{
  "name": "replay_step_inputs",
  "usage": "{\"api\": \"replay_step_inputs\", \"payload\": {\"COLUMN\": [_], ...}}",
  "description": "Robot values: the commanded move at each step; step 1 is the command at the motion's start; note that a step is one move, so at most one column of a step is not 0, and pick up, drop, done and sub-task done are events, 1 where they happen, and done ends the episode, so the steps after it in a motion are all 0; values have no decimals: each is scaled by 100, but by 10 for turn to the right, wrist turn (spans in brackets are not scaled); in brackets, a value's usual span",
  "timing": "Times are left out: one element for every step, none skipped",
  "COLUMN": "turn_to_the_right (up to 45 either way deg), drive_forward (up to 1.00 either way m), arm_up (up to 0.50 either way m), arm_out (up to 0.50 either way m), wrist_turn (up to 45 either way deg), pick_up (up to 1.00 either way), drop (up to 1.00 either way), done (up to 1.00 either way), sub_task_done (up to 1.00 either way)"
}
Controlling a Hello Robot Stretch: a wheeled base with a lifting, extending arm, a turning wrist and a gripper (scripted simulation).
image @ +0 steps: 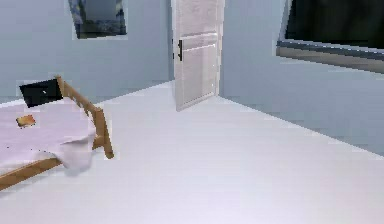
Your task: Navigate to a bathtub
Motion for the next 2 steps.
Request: {"api": "replay_step_inputs", "payload": {"turn_to_the_right": [0, -90], "drive_forward": [40, 0], "arm_up": [0, 0], "arm_out": [0, 0], "wrist_turn": [0, 0], "pick_up": [0, 0], "drop": [0, 0], "done": [0, 0], "sub_task_done": [0, 0]}}
